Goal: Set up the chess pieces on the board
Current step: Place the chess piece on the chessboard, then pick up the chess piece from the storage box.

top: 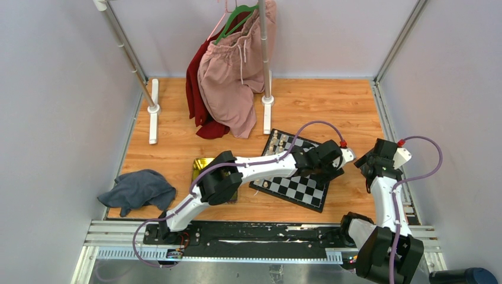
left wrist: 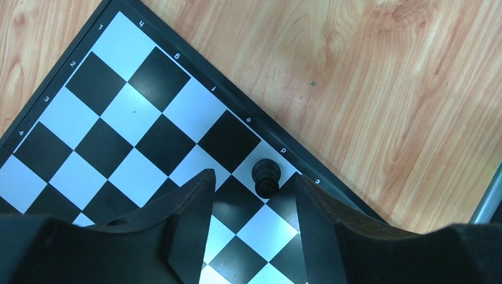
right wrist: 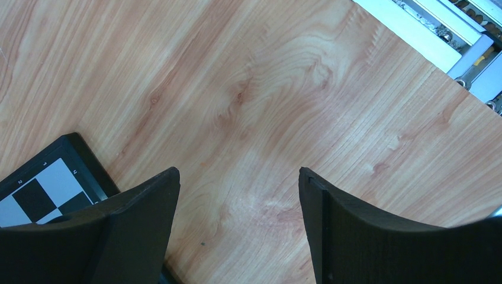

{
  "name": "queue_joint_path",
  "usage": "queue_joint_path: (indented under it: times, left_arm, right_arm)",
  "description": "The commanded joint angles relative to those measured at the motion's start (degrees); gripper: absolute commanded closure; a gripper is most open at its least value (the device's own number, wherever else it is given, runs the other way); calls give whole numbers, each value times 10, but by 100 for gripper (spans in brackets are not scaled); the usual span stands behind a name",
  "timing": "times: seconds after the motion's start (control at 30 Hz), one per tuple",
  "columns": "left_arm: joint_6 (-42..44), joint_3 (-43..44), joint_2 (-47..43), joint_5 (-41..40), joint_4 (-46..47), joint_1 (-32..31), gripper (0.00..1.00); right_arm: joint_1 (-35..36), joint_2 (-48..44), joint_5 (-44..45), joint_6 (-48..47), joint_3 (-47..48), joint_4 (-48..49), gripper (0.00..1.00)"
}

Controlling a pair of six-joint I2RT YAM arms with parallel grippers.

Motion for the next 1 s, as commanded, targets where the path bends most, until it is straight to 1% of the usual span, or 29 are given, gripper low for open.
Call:
queue_joint_path:
  times: [0.0,0.13,0.17,0.33,0.53,0.6,0.7,0.8,0.97]
  left_arm:
    - [-12,8,-3,-25,8,-6,41]
    - [-15,7,-25,-46,-1,-6,41]
    - [-16,7,-33,-51,-7,-6,38]
    - [-28,-22,-99,-90,-23,-6,31]
    - [-64,-81,-206,-195,-51,-5,19]
    - [-79,-102,-242,-235,-70,-5,18]
    - [-112,-153,-298,-294,-93,-3,16]
    - [-151,-238,-366,-328,-95,10,15]
    - [-228,-392,-475,-341,-86,63,16]
  right_arm:
    - [-10,-2,1,-8,1,3,23]
    - [-9,-3,-4,-10,11,1,23]
    - [-9,-4,-6,-10,13,-1,23]
    - [-9,-11,-12,-18,25,-8,23]
    - [-9,-10,-37,-24,42,-21,23]
    - [-9,-10,-45,-25,46,-29,23]
    - [-8,-16,-55,-30,45,-34,23]
    - [-9,-28,-66,-32,37,-35,23]
    - [-6,-42,-85,-32,33,-35,23]
